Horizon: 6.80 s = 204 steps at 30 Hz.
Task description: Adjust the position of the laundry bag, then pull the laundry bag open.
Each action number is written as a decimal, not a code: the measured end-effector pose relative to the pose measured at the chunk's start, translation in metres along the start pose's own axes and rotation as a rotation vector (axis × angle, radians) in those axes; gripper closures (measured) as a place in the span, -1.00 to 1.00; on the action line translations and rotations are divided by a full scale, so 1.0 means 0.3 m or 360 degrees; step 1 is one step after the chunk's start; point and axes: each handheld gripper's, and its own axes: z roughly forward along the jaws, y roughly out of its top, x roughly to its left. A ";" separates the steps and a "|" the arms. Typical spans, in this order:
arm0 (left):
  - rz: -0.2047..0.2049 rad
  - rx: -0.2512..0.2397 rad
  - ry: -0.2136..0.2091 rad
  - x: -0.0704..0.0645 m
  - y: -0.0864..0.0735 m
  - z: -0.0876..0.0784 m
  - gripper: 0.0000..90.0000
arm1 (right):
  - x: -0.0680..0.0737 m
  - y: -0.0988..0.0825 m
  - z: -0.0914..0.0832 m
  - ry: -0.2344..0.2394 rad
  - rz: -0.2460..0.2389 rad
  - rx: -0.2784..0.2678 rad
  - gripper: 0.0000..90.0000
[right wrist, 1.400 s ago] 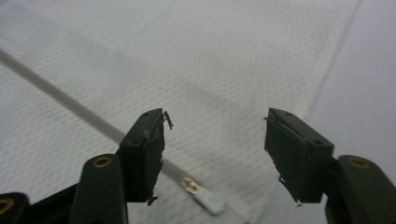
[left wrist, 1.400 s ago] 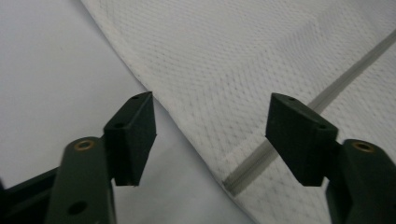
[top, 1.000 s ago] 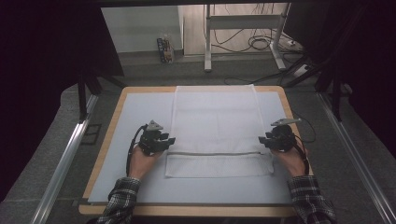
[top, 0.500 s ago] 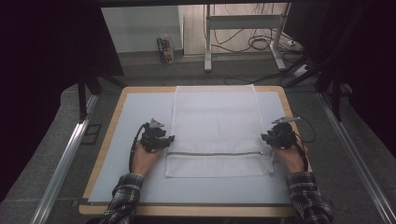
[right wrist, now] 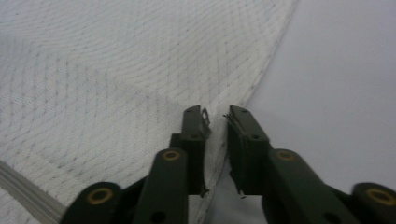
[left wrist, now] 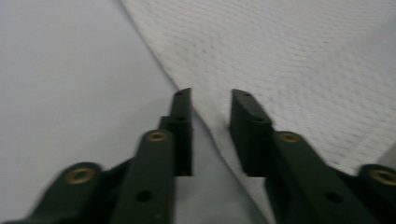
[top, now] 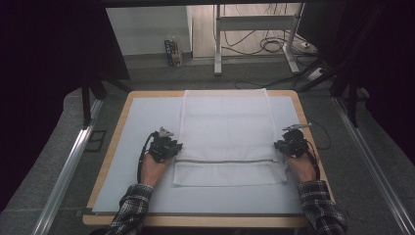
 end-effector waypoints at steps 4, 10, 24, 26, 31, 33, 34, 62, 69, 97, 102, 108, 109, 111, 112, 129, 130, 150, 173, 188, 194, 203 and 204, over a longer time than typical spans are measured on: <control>-0.0022 0.0003 -0.0054 -0.002 0.001 0.002 0.97 | 0.003 0.001 -0.001 0.0025 0.0015 0.0011 0.94; 0.0004 0.0018 -0.0045 -0.004 0.007 0.000 0.98 | 0.017 0.001 -0.007 -0.0009 -0.0086 0.0021 0.95; 0.0071 0.0063 -0.0068 0.002 0.004 -0.045 0.97 | 0.037 -0.013 -0.043 0.0032 -0.0143 -0.0030 0.94; 0.0072 0.0068 -0.0069 0.003 0.002 -0.049 0.97 | 0.044 -0.016 -0.050 0.0040 -0.0152 -0.0035 0.94; 0.0079 0.0083 -0.0081 0.004 -0.009 -0.077 0.97 | 0.064 -0.023 -0.067 0.0054 -0.0185 -0.0041 0.94; 0.0086 0.0091 -0.0084 0.001 -0.015 -0.089 0.97 | 0.076 -0.028 -0.078 0.0063 -0.0205 -0.0043 0.94; 0.0092 0.0094 -0.0085 -0.001 -0.018 -0.098 0.97 | 0.084 -0.033 -0.087 0.0072 -0.0219 -0.0041 0.94; 0.0095 0.0161 -0.0096 -0.028 -0.126 -0.237 0.95 | 0.188 -0.097 -0.157 0.0165 -0.0363 -0.0050 0.94; 0.0071 0.0169 -0.0112 -0.021 -0.159 -0.268 0.95 | 0.217 -0.110 -0.163 0.0200 -0.0383 -0.0030 0.94; 0.0061 0.0195 -0.0084 -0.028 -0.201 -0.294 0.79 | 0.251 -0.141 -0.174 0.0238 -0.0405 0.0008 0.80; 0.0067 0.0189 -0.0064 -0.028 -0.202 -0.292 0.68 | 0.248 -0.141 -0.173 0.0231 -0.0406 -0.0001 0.68; 0.0075 0.0169 -0.0025 -0.026 -0.205 -0.293 0.40 | 0.248 -0.143 -0.168 0.0214 -0.0440 -0.0012 0.40; 0.0072 0.0164 -0.0020 -0.026 -0.205 -0.293 0.33 | 0.247 -0.143 -0.168 0.0215 -0.0441 -0.0016 0.34; 0.0059 0.0154 -0.0015 -0.023 -0.205 -0.292 0.19 | 0.244 -0.143 -0.167 0.0213 -0.0446 -0.0032 0.20; 0.0047 0.0144 -0.0022 -0.020 -0.204 -0.293 0.09 | 0.240 -0.143 -0.166 0.0219 -0.0441 -0.0045 0.07; 0.0039 0.0005 -0.0039 -0.039 -0.221 -0.349 -0.87 | 0.241 -0.155 -0.188 0.0290 -0.0354 -0.0168 -0.65; 0.0043 0.0010 -0.0041 -0.041 -0.227 -0.354 -0.88 | 0.241 -0.158 -0.191 0.0306 -0.0349 -0.0169 -0.69; 0.0126 0.0023 0.0029 -0.055 -0.286 -0.380 -0.91 | 0.270 -0.207 -0.212 0.0487 -0.0306 -0.0144 -1.00; 0.0177 0.0022 0.0033 -0.057 -0.292 -0.374 -0.92 | 0.335 -0.291 -0.247 0.0372 -0.0389 0.0058 -0.92; 0.0221 0.0042 0.0038 -0.068 -0.291 -0.368 -0.92 | 0.363 -0.316 -0.250 0.0202 -0.0349 0.0152 -0.47; 0.0225 0.0042 0.0043 -0.069 -0.291 -0.369 -0.92 | 0.379 -0.318 -0.261 0.0181 -0.0316 0.0165 -0.24; 0.0240 0.0037 0.0046 -0.074 -0.290 -0.369 -0.92 | 0.400 -0.322 -0.274 0.0159 -0.0302 0.0163 0.14; 0.0243 0.0037 0.0046 -0.075 -0.290 -0.369 -0.92 | 0.401 -0.323 -0.275 0.0159 -0.0297 0.0163 0.19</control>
